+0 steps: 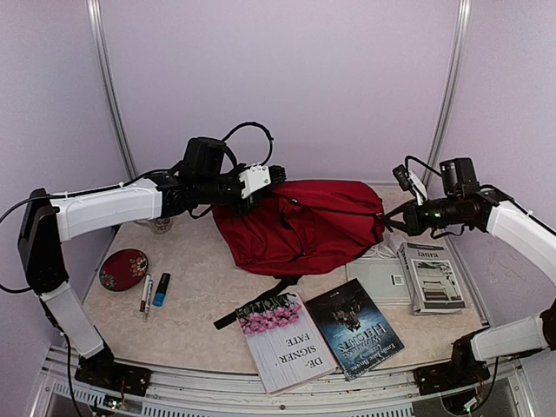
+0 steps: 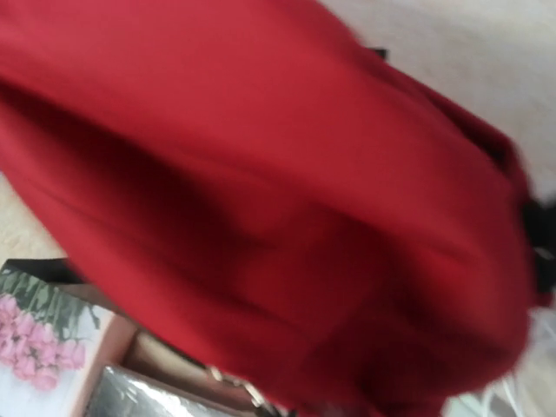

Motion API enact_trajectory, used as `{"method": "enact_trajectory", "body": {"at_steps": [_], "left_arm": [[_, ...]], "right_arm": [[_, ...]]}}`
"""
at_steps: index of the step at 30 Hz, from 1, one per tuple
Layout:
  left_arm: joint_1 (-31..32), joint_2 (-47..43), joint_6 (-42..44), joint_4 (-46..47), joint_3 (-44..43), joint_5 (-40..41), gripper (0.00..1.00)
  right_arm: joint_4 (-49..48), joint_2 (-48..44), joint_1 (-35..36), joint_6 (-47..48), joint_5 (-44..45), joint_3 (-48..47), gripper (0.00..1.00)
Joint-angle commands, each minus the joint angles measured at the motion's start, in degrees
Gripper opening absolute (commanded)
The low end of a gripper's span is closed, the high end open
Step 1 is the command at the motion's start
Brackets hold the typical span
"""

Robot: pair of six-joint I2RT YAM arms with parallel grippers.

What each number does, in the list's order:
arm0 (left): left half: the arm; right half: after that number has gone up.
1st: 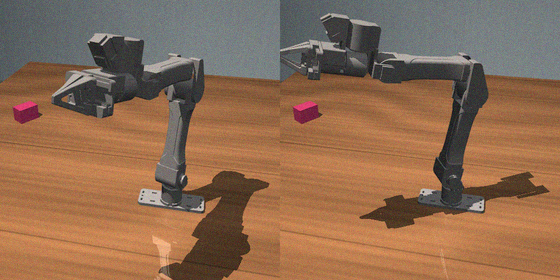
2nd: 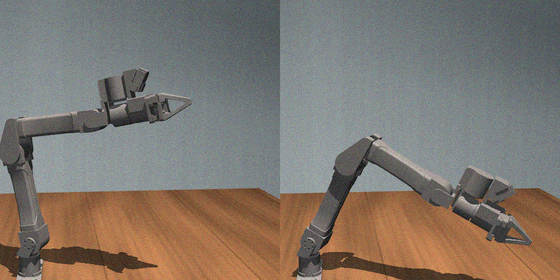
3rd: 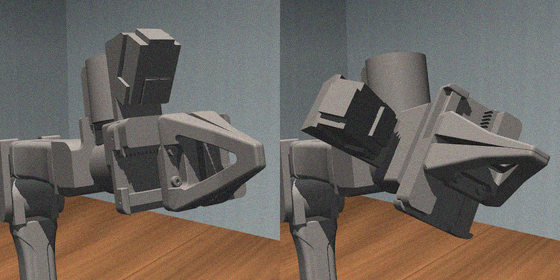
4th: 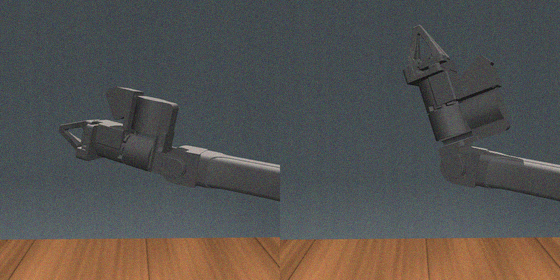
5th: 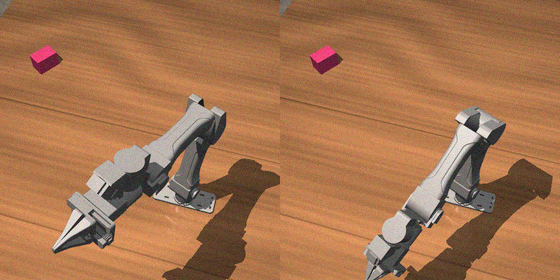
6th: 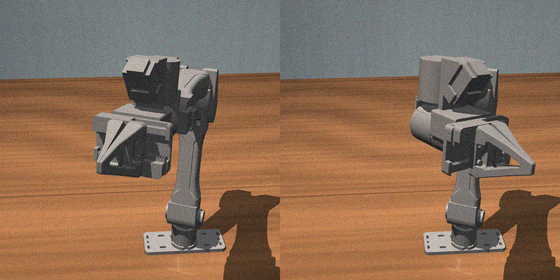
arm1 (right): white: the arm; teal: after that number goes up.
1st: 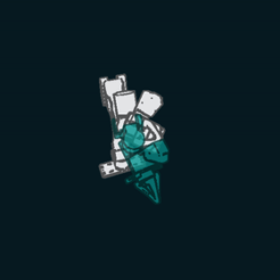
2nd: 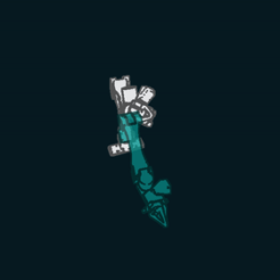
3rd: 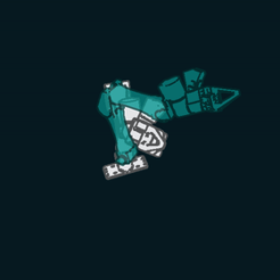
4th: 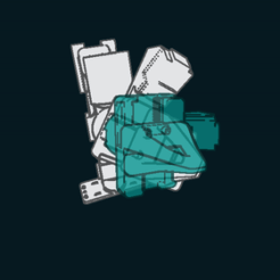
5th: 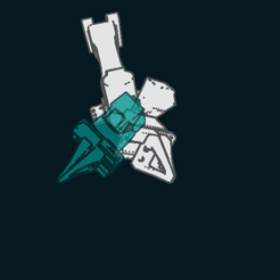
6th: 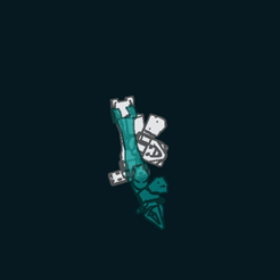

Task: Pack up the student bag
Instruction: Unzip the largest pocket of the student bag, then adjust the student bag at the center of the board.

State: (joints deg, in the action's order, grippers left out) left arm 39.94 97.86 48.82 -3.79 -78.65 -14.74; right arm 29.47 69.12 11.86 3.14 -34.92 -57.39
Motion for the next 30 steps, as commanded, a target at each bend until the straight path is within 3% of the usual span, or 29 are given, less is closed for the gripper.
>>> {"method": "enact_trajectory", "body": {"at_steps": [1, 6, 12, 17, 21, 22, 23, 25, 26, 29, 30], "left_arm": [[-3.76, -4.86, -11.26, 10.58, 1.83, -4.59, 0.00], [-5.70, -7.73, -19.39, 19.20, 5.71, -9.09, 0.00], [-6.32, -9.93, -26.45, 23.51, 9.16, -14.91, 0.00], [-5.93, -11.34, -30.42, 27.56, 15.64, -15.50, 0.00], [-3.99, -12.45, -28.51, 24.25, 19.75, -14.28, 0.00], [-3.52, -12.55, -26.75, 22.37, 20.72, -14.29, 0.04], [-3.22, -12.65, -25.65, 20.65, 21.53, -14.03, 0.17], [-2.72, -13.46, -25.00, 18.69, 22.99, -13.22, 0.57], [-2.63, -14.24, -25.55, 18.48, 23.58, -13.24, 0.69], [-2.85, -18.08, -26.15, 19.12, 25.19, -13.58, 0.96], [-2.93, -19.59, -25.92, 19.20, 25.47, -12.99, 0.99]], "right_arm": [[-1.16, -2.57, -4.05, -3.01, 2.49, 4.39, 0.00], [-3.04, 0.33, -4.57, -6.19, -0.39, -1.35, 0.00], [-1.83, 7.03, -3.61, -6.98, -4.27, -24.34, 0.00], [2.33, 15.87, 2.79, -4.26, 0.06, -40.81, 0.00], [4.09, 21.63, 8.27, -2.51, 1.69, -48.09, 0.00], [4.10, 22.50, 9.26, -2.13, 1.84, -48.78, 0.00], [3.84, 23.16, 10.04, -2.04, 1.85, -49.13, 0.00], [3.52, 24.17, 10.94, -1.99, 1.71, -49.03, 0.00], [3.53, 24.53, 11.24, -1.99, 1.62, -48.86, 0.00], [3.60, 24.54, 12.38, -1.91, 1.69, -47.93, 0.00], [3.72, 24.39, 12.80, -1.86, 1.64, -47.69, 0.00]]}}
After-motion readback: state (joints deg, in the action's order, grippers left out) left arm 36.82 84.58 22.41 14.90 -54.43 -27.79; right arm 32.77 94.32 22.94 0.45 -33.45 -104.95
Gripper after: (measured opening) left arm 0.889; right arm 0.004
